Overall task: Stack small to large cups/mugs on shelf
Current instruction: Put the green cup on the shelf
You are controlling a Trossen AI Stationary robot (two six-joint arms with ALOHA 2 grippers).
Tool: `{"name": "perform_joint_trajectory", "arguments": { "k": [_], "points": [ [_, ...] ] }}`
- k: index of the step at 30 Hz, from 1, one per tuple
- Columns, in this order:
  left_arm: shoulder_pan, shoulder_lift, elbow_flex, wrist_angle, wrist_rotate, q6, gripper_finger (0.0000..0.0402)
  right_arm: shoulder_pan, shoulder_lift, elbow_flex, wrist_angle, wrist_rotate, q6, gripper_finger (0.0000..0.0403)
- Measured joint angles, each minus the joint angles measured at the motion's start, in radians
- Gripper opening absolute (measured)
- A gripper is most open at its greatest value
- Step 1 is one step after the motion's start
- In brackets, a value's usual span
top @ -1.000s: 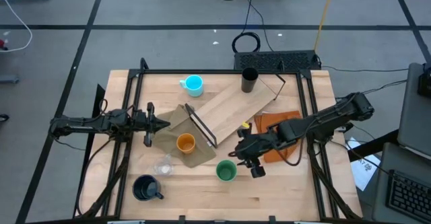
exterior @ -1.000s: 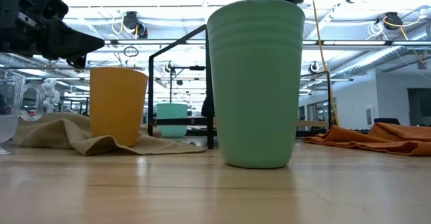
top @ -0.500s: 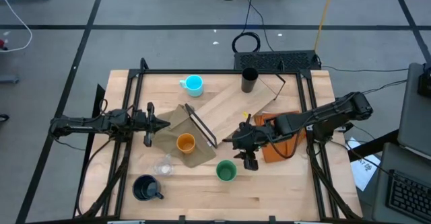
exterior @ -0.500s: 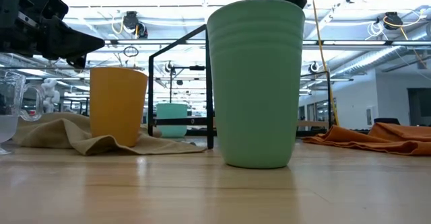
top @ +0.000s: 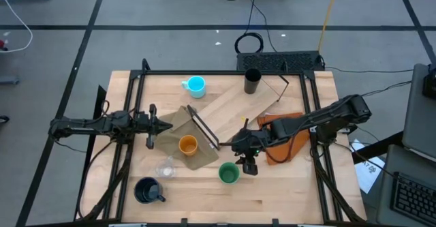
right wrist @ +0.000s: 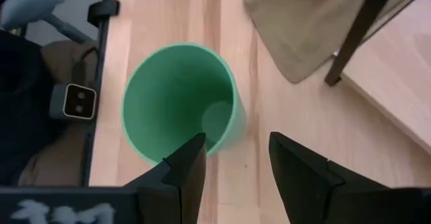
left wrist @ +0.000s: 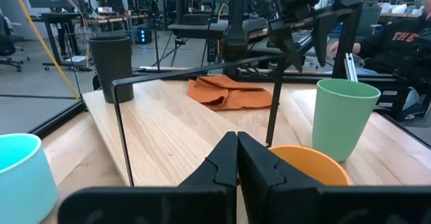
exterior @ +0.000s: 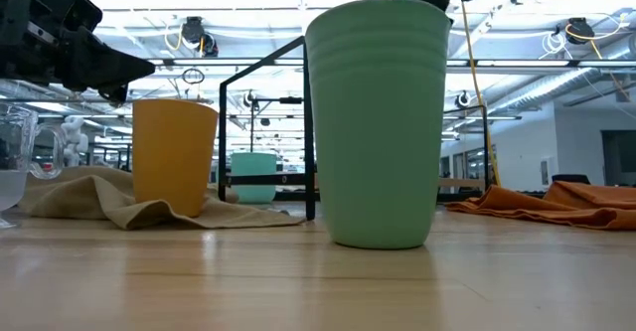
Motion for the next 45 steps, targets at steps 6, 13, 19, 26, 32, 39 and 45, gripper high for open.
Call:
{"name": "perform_joint_trajectory", "arguments": {
  "k": [6,13,19,26,32,39,45],
  "points": [
    [0.000,0.021,0.000,0.000,0.000,0.000,0.0010,0.000,0.036,0.001,0.069,-0.067,0.024,0.0155],
    [0.000,0.039,0.000,0.002,-0.002,-0.003,0.0010,0.000,0.053,0.005,0.056,-0.104,0.018,0.0155],
    [0.000,0.049,0.000,0.002,-0.001,-0.010,0.0010,0.000,0.063,0.005,0.064,-0.101,-0.012,0.0155],
    [0.000,0.052,0.000,0.003,-0.001,-0.010,0.0010,0.000,0.106,0.005,0.057,-0.100,-0.063,0.0155],
    [0.000,0.052,0.000,0.003,-0.001,-0.010,0.0010,0.000,0.114,0.005,0.060,-0.100,-0.089,0.0155],
    [0.000,0.052,0.000,0.003,0.000,-0.014,0.0010,0.000,0.114,0.005,0.066,-0.099,-0.116,0.0155],
    [0.000,0.052,0.000,0.003,0.000,-0.014,0.0010,0.000,0.125,0.005,0.079,-0.098,-0.114,0.0155]
  ]
}}
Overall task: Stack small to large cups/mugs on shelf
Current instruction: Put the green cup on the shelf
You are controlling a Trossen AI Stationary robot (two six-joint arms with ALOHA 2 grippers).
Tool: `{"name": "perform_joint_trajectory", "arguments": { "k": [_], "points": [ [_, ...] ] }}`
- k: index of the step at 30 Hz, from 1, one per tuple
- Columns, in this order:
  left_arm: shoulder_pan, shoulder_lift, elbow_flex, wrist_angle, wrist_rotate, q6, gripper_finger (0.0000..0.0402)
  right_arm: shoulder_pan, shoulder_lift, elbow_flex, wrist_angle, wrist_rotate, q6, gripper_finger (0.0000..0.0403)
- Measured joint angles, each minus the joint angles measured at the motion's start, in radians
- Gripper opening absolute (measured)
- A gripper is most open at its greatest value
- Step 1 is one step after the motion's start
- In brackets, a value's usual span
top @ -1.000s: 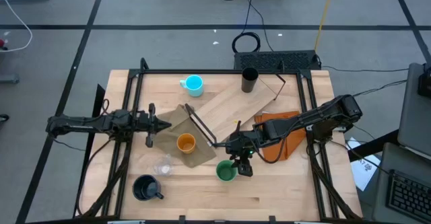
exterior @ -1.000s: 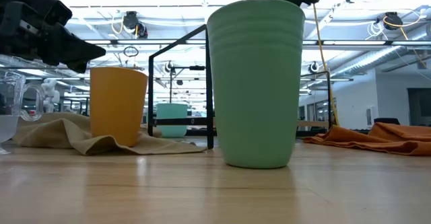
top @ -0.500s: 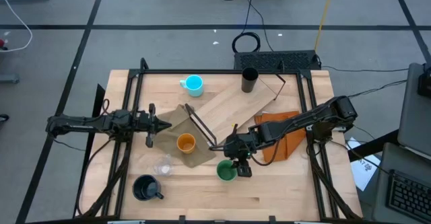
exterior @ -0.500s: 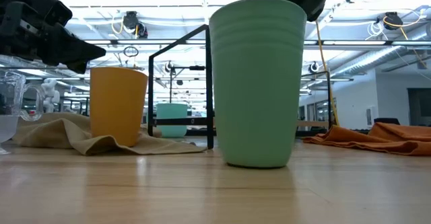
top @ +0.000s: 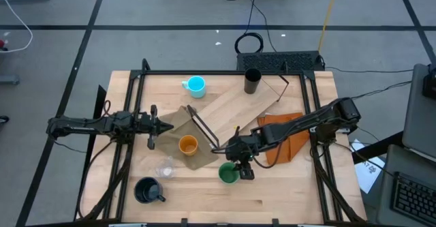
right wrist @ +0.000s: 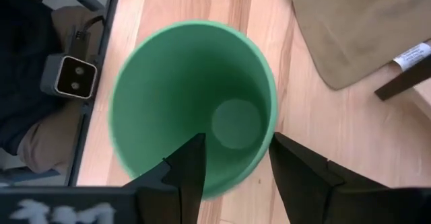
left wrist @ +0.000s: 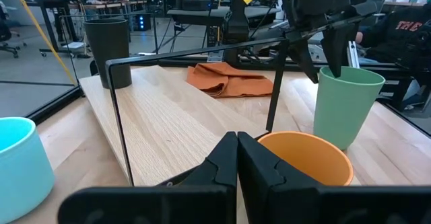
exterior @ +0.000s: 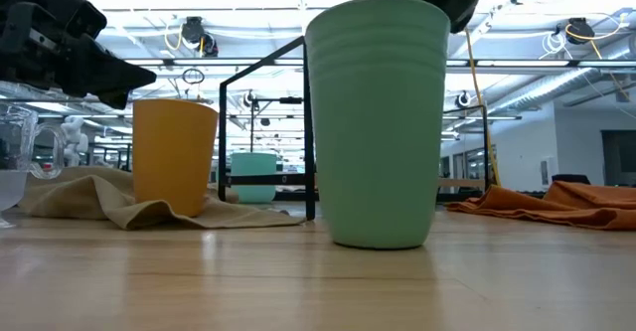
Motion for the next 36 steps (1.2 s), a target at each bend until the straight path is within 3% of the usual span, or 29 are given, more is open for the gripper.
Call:
{"name": "perform_joint_trajectory", "arguments": {
  "k": [9,13,18,27,36],
  "points": [
    [0.000,0.000,0.000,-0.001,0.000,0.000,0.0010,0.002,0.025,0.000,0.002,-0.003,-0.001,0.0132],
    [0.000,0.000,0.000,-0.001,0.000,0.000,0.0010,0.002,0.021,0.000,0.004,-0.004,0.000,0.0092],
    [0.000,0.000,0.000,-0.001,0.000,0.000,0.0010,0.000,0.020,0.000,-0.004,-0.007,0.021,0.0012],
    [0.000,0.000,0.000,0.000,0.000,0.000,0.0010,-0.001,-0.001,0.000,-0.041,0.007,0.059,0.0003],
    [0.000,0.000,0.000,0.000,0.000,-0.005,0.0010,-0.016,-0.230,0.000,-0.085,0.188,0.026,0.0001]
  ]
}}
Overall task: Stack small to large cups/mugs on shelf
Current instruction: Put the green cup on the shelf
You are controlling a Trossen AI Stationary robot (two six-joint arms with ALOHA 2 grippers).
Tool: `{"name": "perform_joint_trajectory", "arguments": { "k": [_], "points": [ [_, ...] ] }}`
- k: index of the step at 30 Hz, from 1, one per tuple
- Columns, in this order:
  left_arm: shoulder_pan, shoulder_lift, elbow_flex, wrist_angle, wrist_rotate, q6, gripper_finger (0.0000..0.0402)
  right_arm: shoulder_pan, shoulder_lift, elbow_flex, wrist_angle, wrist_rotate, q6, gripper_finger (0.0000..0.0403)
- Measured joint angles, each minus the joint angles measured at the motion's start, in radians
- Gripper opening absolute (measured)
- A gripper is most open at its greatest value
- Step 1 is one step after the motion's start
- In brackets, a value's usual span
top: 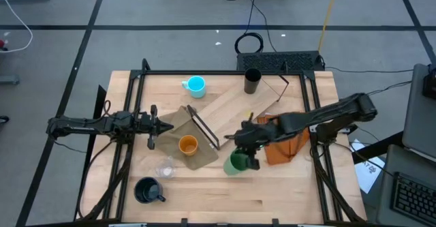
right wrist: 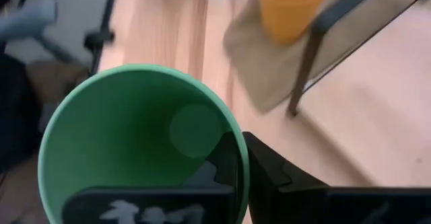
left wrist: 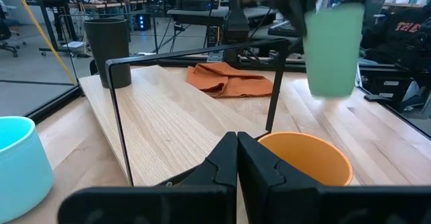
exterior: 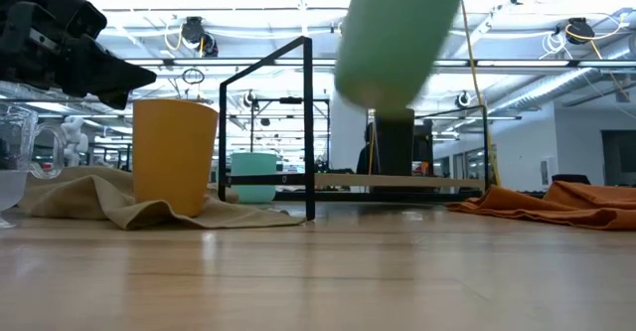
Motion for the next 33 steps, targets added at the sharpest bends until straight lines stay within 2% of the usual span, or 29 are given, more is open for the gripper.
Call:
{"name": "perform_joint_trajectory", "arguments": {
  "k": [6,11,15,24,33],
  "points": [
    [0.000,0.000,0.000,0.000,0.000,-0.001,0.0010,-0.002,-0.153,0.000,-0.020,0.173,-0.076,0.0001],
    [0.000,0.000,0.000,0.001,0.000,-0.004,0.0010,-0.002,-0.220,0.000,-0.033,0.295,-0.171,0.0001],
    [0.000,0.000,0.000,0.001,0.000,-0.003,0.0010,-0.002,-0.229,0.000,0.013,0.359,-0.269,0.0000],
    [0.000,0.000,0.000,0.001,0.000,-0.022,0.0010,-0.002,-0.218,0.000,0.082,0.400,-0.399,0.0000],
    [0.000,0.000,0.000,0.001,0.000,-0.022,0.0010,0.018,-0.214,0.000,0.078,0.643,-0.431,0.0000]
  ]
}}
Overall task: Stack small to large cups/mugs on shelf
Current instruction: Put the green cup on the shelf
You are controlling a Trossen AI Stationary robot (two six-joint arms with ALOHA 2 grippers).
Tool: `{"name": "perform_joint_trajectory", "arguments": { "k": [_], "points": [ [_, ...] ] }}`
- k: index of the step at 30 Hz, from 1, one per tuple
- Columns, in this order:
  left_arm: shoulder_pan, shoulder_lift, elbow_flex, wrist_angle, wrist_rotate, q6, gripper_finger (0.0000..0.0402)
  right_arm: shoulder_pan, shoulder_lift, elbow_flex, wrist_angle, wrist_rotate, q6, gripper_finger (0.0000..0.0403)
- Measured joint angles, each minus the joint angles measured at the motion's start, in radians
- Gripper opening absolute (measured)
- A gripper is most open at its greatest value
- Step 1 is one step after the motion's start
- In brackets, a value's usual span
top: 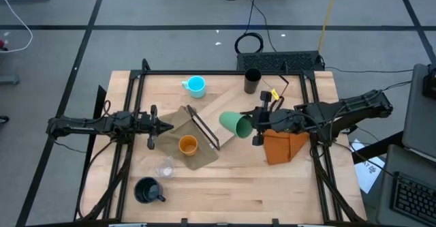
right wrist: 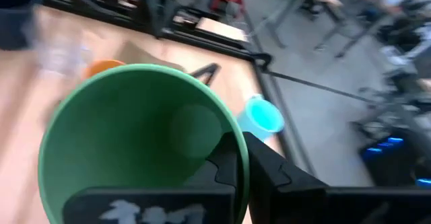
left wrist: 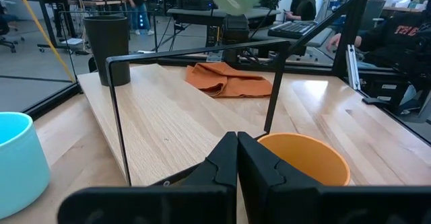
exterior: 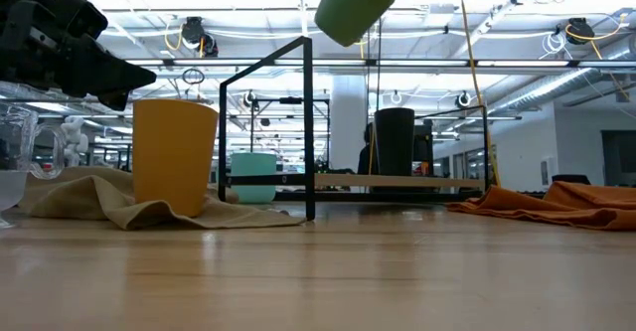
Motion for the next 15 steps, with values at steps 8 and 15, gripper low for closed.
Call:
{"name": "perform_joint_trajectory", "arguments": {
  "k": [8,15],
  "points": [
    [0.000,0.000,0.000,0.000,0.000,0.004,0.0010,0.047,0.050,0.000,0.032,0.325,-0.116,0.0000],
    [0.000,0.000,0.000,0.000,0.001,-0.004,0.0010,0.067,0.096,0.000,0.125,0.477,-0.261,0.0000]
  ]
}}
